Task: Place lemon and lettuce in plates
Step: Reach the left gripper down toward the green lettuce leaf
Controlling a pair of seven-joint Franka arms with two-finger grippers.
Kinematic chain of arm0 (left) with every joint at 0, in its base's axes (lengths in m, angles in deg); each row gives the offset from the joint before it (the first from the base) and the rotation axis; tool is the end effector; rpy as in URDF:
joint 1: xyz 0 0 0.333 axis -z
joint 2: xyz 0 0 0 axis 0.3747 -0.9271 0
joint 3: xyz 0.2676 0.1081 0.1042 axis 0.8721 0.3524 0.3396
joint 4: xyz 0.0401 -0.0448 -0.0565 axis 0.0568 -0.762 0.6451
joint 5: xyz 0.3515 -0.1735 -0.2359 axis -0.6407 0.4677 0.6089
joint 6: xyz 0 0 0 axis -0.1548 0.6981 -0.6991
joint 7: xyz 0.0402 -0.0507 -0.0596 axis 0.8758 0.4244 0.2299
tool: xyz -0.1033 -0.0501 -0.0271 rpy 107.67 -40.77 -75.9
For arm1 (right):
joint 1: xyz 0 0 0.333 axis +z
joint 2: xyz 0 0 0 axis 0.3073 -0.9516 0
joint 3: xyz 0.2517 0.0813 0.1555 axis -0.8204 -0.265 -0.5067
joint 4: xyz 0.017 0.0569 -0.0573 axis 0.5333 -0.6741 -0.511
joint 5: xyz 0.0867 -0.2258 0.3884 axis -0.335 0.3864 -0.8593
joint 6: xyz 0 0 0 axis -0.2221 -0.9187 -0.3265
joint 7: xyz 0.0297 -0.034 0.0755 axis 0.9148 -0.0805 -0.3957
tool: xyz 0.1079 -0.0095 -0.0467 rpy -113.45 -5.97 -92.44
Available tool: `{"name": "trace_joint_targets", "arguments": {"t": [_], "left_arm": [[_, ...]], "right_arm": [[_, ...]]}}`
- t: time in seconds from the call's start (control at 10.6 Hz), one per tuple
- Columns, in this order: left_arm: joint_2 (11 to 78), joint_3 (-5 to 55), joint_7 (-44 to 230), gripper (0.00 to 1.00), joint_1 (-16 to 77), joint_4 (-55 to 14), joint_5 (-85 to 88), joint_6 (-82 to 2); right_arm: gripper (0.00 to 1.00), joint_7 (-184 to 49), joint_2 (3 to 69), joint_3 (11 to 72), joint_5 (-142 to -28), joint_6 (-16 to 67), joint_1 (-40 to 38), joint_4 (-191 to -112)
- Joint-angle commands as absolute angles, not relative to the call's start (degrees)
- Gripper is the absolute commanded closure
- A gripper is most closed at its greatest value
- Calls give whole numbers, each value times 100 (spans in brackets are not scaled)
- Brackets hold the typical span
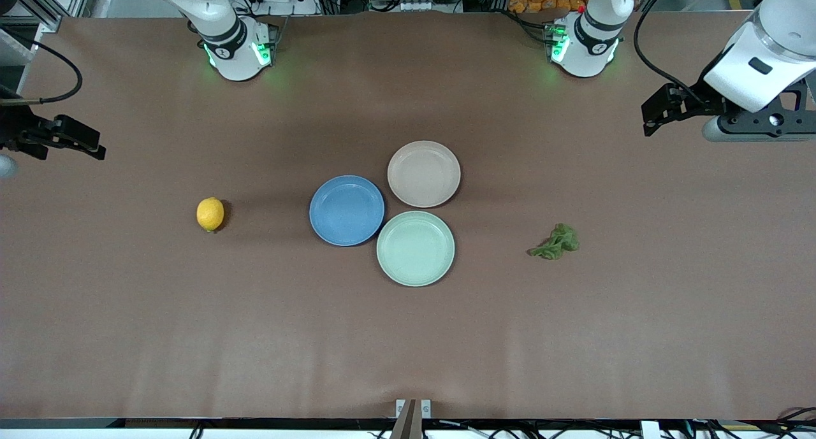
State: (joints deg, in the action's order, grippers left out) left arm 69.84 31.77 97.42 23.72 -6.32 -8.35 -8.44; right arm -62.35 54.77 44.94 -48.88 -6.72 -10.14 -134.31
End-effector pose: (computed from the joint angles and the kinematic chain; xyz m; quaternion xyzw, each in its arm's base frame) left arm 0.5986 -0.1384 0.6360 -0.9998 0.0173 0.0006 0.0081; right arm 0.6326 -0.0035 0.6190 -0.9995 0.0093 0.0292 0.0006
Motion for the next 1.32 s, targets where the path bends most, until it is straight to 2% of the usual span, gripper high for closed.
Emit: {"name": "trace_joint_targets", "arguments": {"t": [0.0,0.28,0.57,0.95,1.23], "left_arm": [[7050,3188,9625,0,2368,-577,-686,-750],[6989,3205,9581,0,2420,-578,-581,-750],[6507,3100,9721,0,2420,-595,-572,-820],[5884,3021,9607,0,2551,-867,-651,-1688],[5417,3012,9598,0,2728,-885,-774,-1927]], "right_arm": [[0,-6293,5525,4409,-4907,-706,-1112,-13457],[0,-6293,5525,4365,-4907,-715,-1148,-13457],[0,-6293,5525,4365,-4907,-715,-1157,-13457],[0,-6293,5516,4365,-4907,-706,-1157,-13457],[0,-6293,5508,4365,-4907,-575,-1192,-13632]]}}
